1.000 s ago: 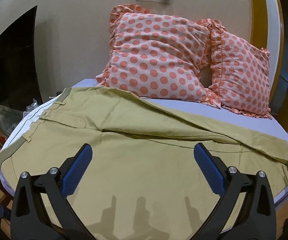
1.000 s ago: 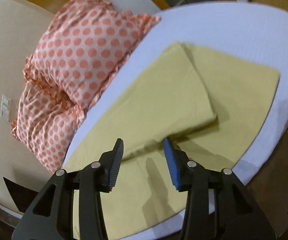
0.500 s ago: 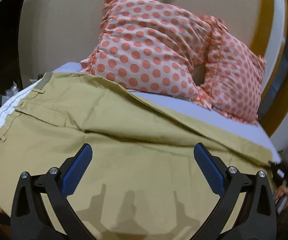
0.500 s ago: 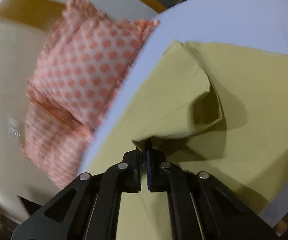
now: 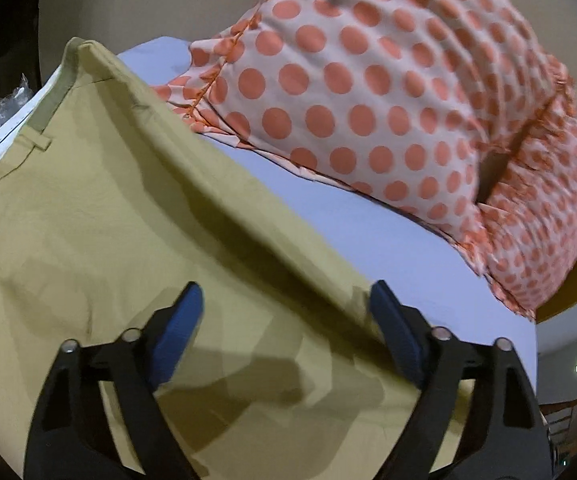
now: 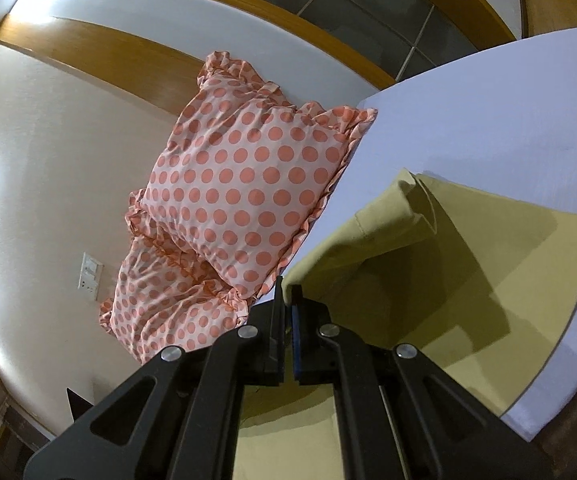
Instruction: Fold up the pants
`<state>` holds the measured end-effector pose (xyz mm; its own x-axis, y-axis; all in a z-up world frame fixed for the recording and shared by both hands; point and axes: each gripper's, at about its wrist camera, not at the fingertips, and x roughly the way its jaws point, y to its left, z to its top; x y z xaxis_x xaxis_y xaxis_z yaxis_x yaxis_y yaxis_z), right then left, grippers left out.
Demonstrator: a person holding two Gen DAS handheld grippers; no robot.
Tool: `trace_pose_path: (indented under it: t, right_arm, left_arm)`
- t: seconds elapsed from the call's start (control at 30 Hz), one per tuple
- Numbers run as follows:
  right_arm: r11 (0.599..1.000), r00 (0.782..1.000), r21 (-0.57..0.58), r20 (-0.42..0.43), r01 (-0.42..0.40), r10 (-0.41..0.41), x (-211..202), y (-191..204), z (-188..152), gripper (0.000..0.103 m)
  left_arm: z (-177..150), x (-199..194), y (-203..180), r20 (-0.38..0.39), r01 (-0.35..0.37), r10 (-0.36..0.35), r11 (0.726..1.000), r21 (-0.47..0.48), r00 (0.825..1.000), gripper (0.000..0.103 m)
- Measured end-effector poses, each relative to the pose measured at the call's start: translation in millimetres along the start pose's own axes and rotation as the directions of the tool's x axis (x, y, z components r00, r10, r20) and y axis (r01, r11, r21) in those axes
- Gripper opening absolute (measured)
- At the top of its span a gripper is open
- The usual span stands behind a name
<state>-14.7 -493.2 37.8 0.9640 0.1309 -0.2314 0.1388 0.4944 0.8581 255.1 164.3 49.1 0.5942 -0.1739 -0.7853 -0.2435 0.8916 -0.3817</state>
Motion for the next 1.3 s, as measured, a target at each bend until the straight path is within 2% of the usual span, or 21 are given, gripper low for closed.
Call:
trace_pose_path:
  t: [0.03,0.07,0.1,0.13,0.2,0.33,0.43,0.47,0.57,0.67,0.73,0.83,0.9,0.93,0.97,1.0,1.03,1.07,1.17,1.23,1.3]
  right_arm:
    - [1.000,1.000,-0.002,0.002,0.000,0.000,1.5,1.3,-0.3,0.002]
    - [1.000,1.000,-0.002,0.003,-0.002,0.002,1.8,1.5,-0.2,0.002]
    - [1.000,1.000,0.000,0.005,-0.009,0.009,2.4,1.9,0.1,0.002]
    - [1.000,1.000,-0.001,0.007,-0.014,0.014,3.2,3.5,0.2,0.002]
    - [1.000,1.000,-0.007,0.015,-0.022,0.022,0.7,6.4,1.3,0.002]
    - [0.999,0.998,-0.039,0.053,-0.038,0.040,-19.1,14.6,6.8,0.002]
    - [0.998,0.996,-0.061,0.087,-0.027,0.032,-43.8,13.8,8.7,0.002]
    - [0.998,0.995,-0.069,0.093,-0.015,0.021,-50.5,11.9,7.8,0.002]
    - [0.995,0.995,-0.089,0.087,0.049,-0.042,-62.1,0.2,0.3,0.002]
    - [0.994,0.994,-0.056,0.058,0.098,-0.094,-59.9,-18.7,-8.0,0.002]
    - [0.992,0.992,-0.045,0.049,0.118,-0.116,-57.0,-27.3,-10.6,0.002]
    - [0.985,0.986,-0.061,0.025,0.164,-0.162,-52.9,-33.6,-12.8,0.003]
    - [0.976,0.980,-0.080,0.021,0.201,-0.200,-58.5,-34.5,-13.4,0.006]
    - [0.970,0.974,-0.085,0.035,0.228,-0.226,-63.4,-35.2,-12.9,0.016]
    - [0.959,0.963,-0.093,0.067,0.268,-0.263,-70.6,-35.7,-11.5,0.034]
    - [0.953,0.956,-0.098,0.093,0.288,-0.279,-75.6,-36.4,-10.0,0.045]
    - [0.943,0.944,-0.103,0.130,0.316,-0.302,-82.9,-38.6,-7.9,0.054]
    - [0.937,0.936,-0.101,0.148,0.335,-0.319,-86.5,-41.4,-6.5,0.054]
    - [0.907,0.902,-0.090,0.183,0.412,-0.391,-89.2,-53.4,-2.5,0.054]
    - [0.905,0.900,-0.081,0.173,0.419,-0.401,-84.6,-61.4,-2.8,0.054]
    - [0.915,0.914,-0.094,0.148,0.393,-0.377,-77.2,-66.9,-7.4,0.054]
  left_arm:
    - [4.5,6.6,0.9,-0.005,-0.019,0.019,1.000,-0.004,1.000,0.070]
    - [9.1,14.7,4.0,-0.019,-0.042,0.042,0.999,-0.017,0.999,0.052]
    - [11.7,21.0,9.4,-0.036,-0.034,0.032,0.999,-0.042,0.999,0.024]
    - [12.4,23.9,14.8,-0.045,0.004,-0.007,0.998,-0.064,0.999,0.009]
    - [6.1,14.8,22.6,-0.029,0.051,-0.053,0.994,-0.092,0.998,0.006]
    - [-30.6,-45.3,21.8,0.071,0.071,-0.071,0.997,0.002,0.995,0.006]
    - [-88.8,-109.6,32.0,0.147,0.111,-0.118,0.992,0.051,0.982,0.007]
    - [-120.0,-131.7,40.0,0.170,0.113,-0.122,0.992,0.060,0.978,0.007]
    - [-180.2,-155.3,57.2,0.184,0.101,-0.107,0.994,0.043,0.977,0.009]
    - [-224.7,-147.4,74.1,0.143,0.077,-0.075,0.997,-0.011,0.987,0.009]
    - [-236.4,-140.6,81.4,0.129,0.076,-0.072,0.997,-0.026,0.989,0.009]
    - [-242.4,-143.6,82.2,0.167,0.075,-0.072,0.997,-0.008,0.983,0.013]
    - [-244.9,-144.4,77.6,0.174,0.086,-0.086,0.996,0.009,0.981,0.027]
    - [-247.1,-145.8,76.6,0.179,0.099,-0.101,0.995,0.020,0.979,0.032]
    - [-249.9,-148.5,76.7,0.188,0.104,-0.108,0.994,0.029,0.976,0.042]
    - [-251.2,-150.0,75.8,0.195,0.100,-0.105,0.994,0.035,0.975,0.051]
    - [-253.0,-151.1,75.3,0.200,0.099,-0.105,0.994,0.042,0.974,0.054]
    - [-253.7,-150.8,73.8,0.200,0.098,-0.106,0.994,0.045,0.974,0.058]
    - [-257.6,-151.2,77.2,0.195,0.102,-0.110,0.994,0.048,0.975,0.061]
    - [-260.5,-152.3,80.9,0.192,0.103,-0.109,0.994,0.045,0.975,0.062]
    - [-263.9,-153.5,86.0,0.191,0.100,-0.106,0.994,0.039,0.976,0.063]
